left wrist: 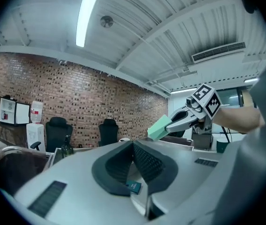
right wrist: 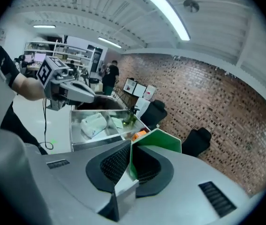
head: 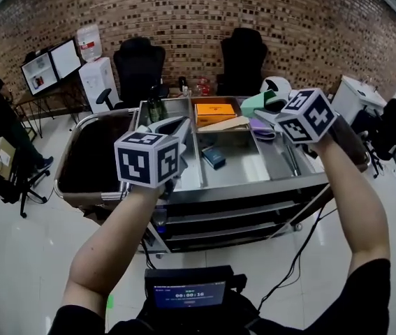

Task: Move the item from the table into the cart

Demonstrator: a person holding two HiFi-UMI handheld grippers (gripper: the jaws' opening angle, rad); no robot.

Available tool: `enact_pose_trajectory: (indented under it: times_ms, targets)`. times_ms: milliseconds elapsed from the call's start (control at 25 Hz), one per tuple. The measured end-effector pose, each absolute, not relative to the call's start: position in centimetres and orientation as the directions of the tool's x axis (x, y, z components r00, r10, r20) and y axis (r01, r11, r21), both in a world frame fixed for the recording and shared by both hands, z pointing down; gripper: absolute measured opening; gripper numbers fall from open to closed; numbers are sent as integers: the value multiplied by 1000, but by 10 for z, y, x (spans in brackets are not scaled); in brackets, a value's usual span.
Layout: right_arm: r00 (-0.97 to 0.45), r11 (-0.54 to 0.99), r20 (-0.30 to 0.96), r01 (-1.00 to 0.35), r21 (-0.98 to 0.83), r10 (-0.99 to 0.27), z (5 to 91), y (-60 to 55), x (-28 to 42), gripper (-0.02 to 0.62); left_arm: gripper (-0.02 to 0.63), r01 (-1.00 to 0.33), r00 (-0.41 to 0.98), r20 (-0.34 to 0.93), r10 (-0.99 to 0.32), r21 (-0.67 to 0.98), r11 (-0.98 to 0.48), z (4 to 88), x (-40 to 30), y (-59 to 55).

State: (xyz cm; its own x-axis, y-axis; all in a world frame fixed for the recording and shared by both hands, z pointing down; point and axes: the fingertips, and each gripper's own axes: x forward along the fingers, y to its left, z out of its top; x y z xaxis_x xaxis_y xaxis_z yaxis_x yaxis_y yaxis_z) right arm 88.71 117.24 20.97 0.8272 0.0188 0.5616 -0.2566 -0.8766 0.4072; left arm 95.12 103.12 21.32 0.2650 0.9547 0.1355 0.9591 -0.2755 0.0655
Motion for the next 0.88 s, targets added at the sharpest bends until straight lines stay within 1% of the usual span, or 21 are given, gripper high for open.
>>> enact_pose_trajectory:
  times_ms: [120, 200, 320, 440, 560, 880]
  targets:
    - [764, -864, 645, -322, 387, 4, 226, 1175, 905, 0, 0, 959, 272, 163, 949, 39, -281, 215, 963, 1027]
    - [710, -859, 704, -372, 352, -19, 247, 1180, 914, 0, 0, 958, 270, 174, 947, 54, -283, 220, 970, 1028]
    - [636, -838, 770, -441, 321, -39, 281, 1192, 929, 0, 0, 948, 301, 170, 938, 48, -313, 225, 984, 1032]
    - [581, -833, 810, -488, 262, -85, 306, 1195, 944, 0, 0, 951, 291, 190, 938, 46, -304, 238, 991, 1041]
    - [511, -821, 850, -536, 197, -130, 333, 1198, 951, 0, 0, 950, 279, 207, 938, 81, -301, 256, 996, 1055]
    - [298, -766, 934, -641, 43, -197, 393, 1196, 958, 0, 0, 955, 260, 234, 937, 80, -286, 286, 1006, 1076]
